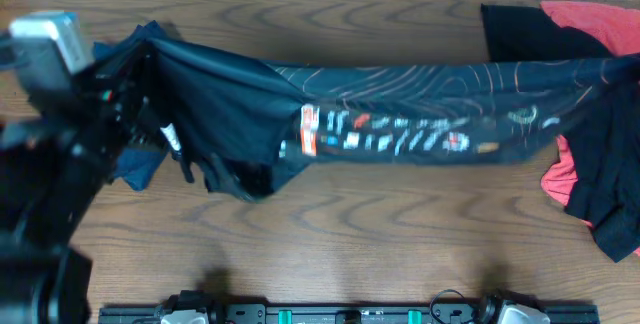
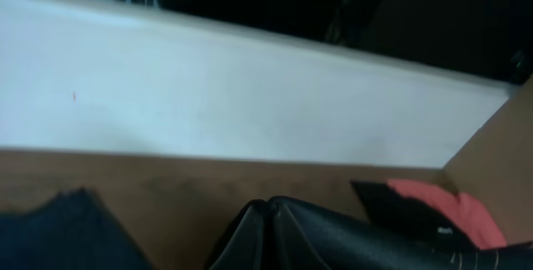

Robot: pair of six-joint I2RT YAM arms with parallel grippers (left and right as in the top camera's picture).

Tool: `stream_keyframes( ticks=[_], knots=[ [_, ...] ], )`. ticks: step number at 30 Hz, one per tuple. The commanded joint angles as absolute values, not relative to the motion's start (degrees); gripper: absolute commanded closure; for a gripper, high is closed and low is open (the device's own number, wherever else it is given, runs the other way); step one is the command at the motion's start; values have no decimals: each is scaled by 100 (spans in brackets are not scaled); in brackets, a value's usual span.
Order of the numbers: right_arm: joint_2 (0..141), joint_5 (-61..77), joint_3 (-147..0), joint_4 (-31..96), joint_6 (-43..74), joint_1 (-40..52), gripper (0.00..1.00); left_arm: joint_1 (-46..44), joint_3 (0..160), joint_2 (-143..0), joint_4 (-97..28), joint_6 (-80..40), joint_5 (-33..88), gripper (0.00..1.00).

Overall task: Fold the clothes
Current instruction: 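Lift the jersey with both grippers and fling it forward to spread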

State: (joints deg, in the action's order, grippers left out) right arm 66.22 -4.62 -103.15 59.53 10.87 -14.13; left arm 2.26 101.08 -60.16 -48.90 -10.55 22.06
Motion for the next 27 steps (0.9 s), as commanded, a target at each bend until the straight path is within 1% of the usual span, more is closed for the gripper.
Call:
stream_keyframes(
  ticks=[1,3,6,10,12,16,20,23,25,27],
  knots=[
    [7260,-80,-10324,6031,770,-1494,99,259,10143,-6589,-4945,-1009,2145,94],
    [7703,211,-10324,6014,631,-1463,99,237,10143,-7017,-4923,-1009,2145,94],
    [8392,246,-10324,5885,631,-1363,99,145,10143,-7675,-4744,-1009,2145,94],
    [9349,362,-10324,5107,650,-1184,99,82,10145,-8672,-4016,-1013,2143,94],
    [9703,351,-10324,4497,897,-1144,99,84,10145,-9098,-3446,-1013,2141,94],
    [10044,410,-10409,3089,1551,-1142,99,132,10151,-9664,-1702,-1122,2137,94],
    [9996,379,-10855,2097,1780,-1144,99,276,10182,-9773,327,-2182,2137,94],
    [9985,119,-11675,2093,1776,-1186,99,480,10501,-9773,1339,-2858,2215,94],
    [9985,-235,-12272,2388,1767,-1240,99,635,10943,-9773,1424,-2882,2416,94],
    [9985,-519,-12711,2731,1592,-1302,99,790,11413,-9771,1229,-2840,2635,94]
  ],
)
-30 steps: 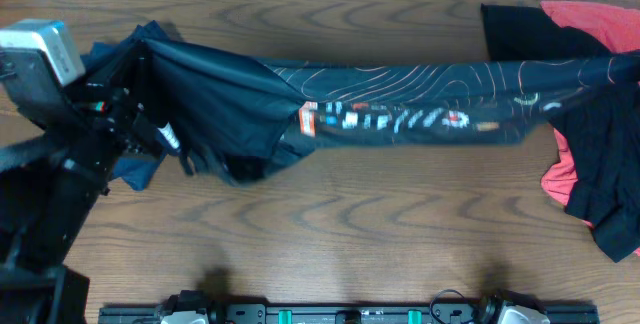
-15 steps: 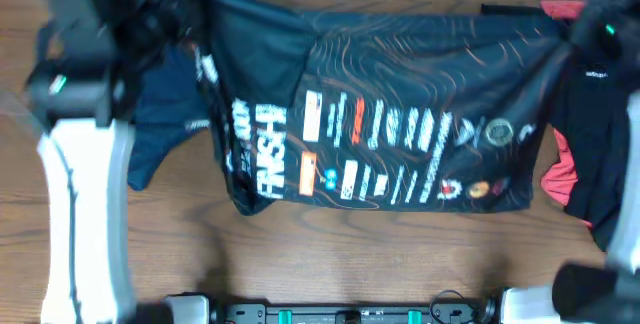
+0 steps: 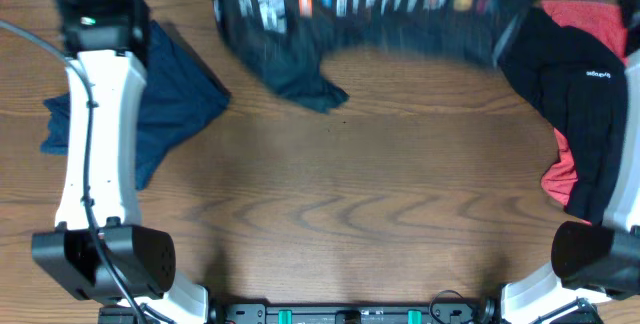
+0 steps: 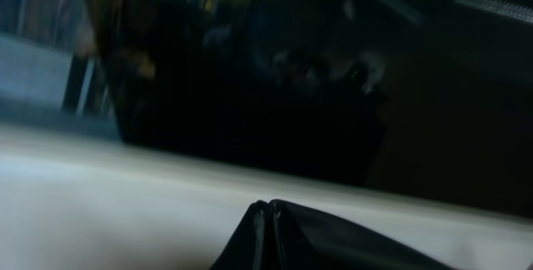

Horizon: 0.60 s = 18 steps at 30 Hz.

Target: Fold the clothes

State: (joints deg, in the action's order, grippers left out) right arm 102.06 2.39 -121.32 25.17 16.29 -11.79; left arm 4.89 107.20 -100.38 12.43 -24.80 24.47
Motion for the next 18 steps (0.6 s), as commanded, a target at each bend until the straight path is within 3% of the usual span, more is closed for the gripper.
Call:
stream_keyframes(
  ticks=[1,5,8,14,18],
  knots=[
    [9985,-541,-12825,2867,1487,-1326,99,871,11609,-9771,1074,-2818,2856,94],
    [9990,-607,-12995,3966,1057,-1367,99,1129,12025,-9666,-252,-2814,3922,94],
    [10060,-694,-12897,5146,956,-1365,99,1149,12025,-9583,-2097,-2246,4364,94],
    [10235,-740,-12171,6921,847,-1367,99,1002,11841,-9686,-6010,-508,4064,94],
    [10245,-808,-11233,7651,847,-1367,99,875,11303,-9773,-7651,91,3642,94]
  ],
)
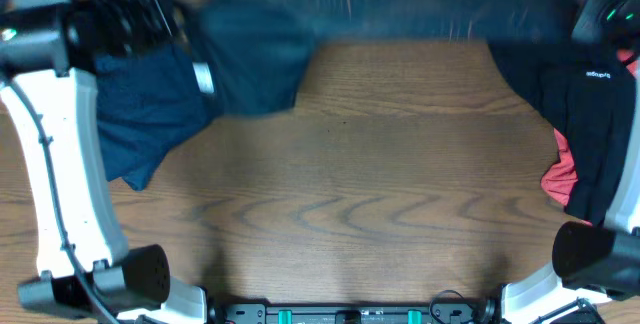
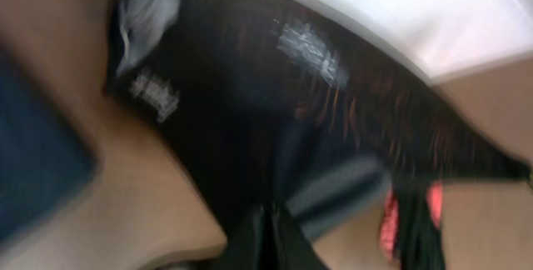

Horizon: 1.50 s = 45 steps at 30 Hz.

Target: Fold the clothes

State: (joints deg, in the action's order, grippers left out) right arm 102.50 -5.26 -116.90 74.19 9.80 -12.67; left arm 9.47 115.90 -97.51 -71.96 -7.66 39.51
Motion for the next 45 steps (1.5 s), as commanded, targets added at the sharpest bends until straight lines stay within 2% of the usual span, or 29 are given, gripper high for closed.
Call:
stream_keyframes(
  ticks=[1,9,18,22,35,45],
  knots=[
    [10245,-816,-11061,7732,847,-1367,99,849,11102,-9773,-7854,119,3538,94],
    [10237,-882,-9251,8377,910,-1372,99,766,8906,-9749,-8372,757,3505,94],
    [10151,-878,-7072,7607,1328,-1378,99,768,6545,-9378,-7957,869,3197,94],
    [10101,-878,-6530,7387,1406,-1387,99,768,5841,-8930,-7634,364,2862,94],
    [8621,-888,-5599,6956,2150,-1712,99,768,5408,-6862,-7542,-1033,2268,94],
    [7548,-906,-5411,6930,2228,-2152,99,768,5378,-6045,-7832,-1223,2176,94]
  ],
)
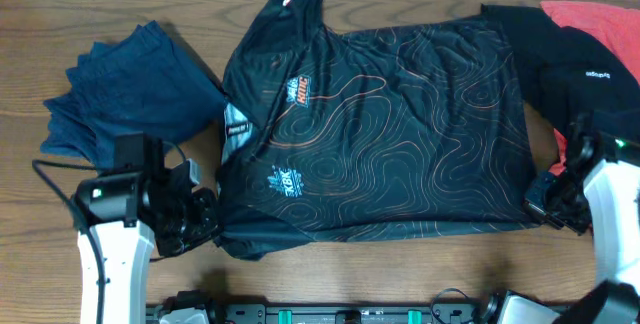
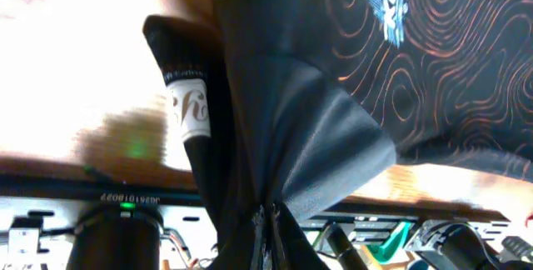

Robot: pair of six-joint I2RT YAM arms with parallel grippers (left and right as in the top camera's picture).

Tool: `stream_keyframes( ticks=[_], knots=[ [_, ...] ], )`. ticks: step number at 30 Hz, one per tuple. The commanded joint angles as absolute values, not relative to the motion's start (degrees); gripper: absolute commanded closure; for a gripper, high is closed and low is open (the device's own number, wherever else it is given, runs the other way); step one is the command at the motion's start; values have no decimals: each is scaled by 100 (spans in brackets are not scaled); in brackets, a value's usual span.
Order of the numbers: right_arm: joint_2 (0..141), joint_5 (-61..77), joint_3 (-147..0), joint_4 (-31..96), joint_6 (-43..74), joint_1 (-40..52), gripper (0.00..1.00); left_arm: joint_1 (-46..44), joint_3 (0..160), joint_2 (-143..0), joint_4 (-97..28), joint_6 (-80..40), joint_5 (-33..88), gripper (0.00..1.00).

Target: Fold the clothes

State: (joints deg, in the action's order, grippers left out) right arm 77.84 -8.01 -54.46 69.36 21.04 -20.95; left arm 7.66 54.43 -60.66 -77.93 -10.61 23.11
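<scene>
A black shirt (image 1: 400,124) with orange contour lines lies spread flat across the middle of the table, collar towards the far edge. My left gripper (image 1: 205,219) is at its near-left corner. In the left wrist view the left gripper (image 2: 271,220) is shut on a pinch of the black shirt (image 2: 300,112), which fans out above the fingers. My right gripper (image 1: 547,201) sits at the shirt's near-right corner and appears shut on the hem there.
A pile of blue clothes (image 1: 125,94) lies at the far left beside the shirt. At the far right a black garment (image 1: 585,64) lies over a red one (image 1: 595,14). The table's near edge runs just below both grippers.
The shirt was a blurred band held up along the far edge of the table. Now it lies flat and spread out, and both grippers are low at its near corners.
At first the shirt was stretched as a bunched band between my two grippers over the table. Then it was at the far edge, hanging and still bunched. Then it was a blur across the far side. Now it lies open and flat.
</scene>
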Motion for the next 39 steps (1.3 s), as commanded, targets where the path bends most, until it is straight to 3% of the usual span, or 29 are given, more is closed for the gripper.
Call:
stream_keyframes(
  ticks=[1,9,21,29,30,32,33,35,39],
  knots=[
    [7485,-902,-5411,6884,2226,-2147,99,768,5378,-6058,-7802,-1253,2176,94],
    [7520,-456,-5411,6184,1940,-2069,99,768,5378,-6211,-6571,-1389,2174,94],
    [8001,272,-5411,4053,1857,-1997,99,768,5378,-7323,-4703,-1726,2139,94],
    [8394,327,-5411,4073,1813,-1833,99,676,5378,-7832,-5363,-1612,3004,93],
    [8403,329,-5411,4077,1813,-1831,99,633,5378,-7835,-5540,-1540,3006,88],
    [8403,327,-5411,4097,1813,-1831,99,497,5378,-7832,-5907,-1356,3004,55],
    [8403,327,-5411,4104,1811,-1831,99,425,5378,-7832,-6049,-1286,3002,44],
    [8403,327,-5411,4115,1813,-1831,99,224,5378,-7832,-6274,-1131,3000,34],
    [8403,327,-5411,4180,1813,-1831,99,-191,5332,-7835,-6357,-1017,2565,31]
  ],
)
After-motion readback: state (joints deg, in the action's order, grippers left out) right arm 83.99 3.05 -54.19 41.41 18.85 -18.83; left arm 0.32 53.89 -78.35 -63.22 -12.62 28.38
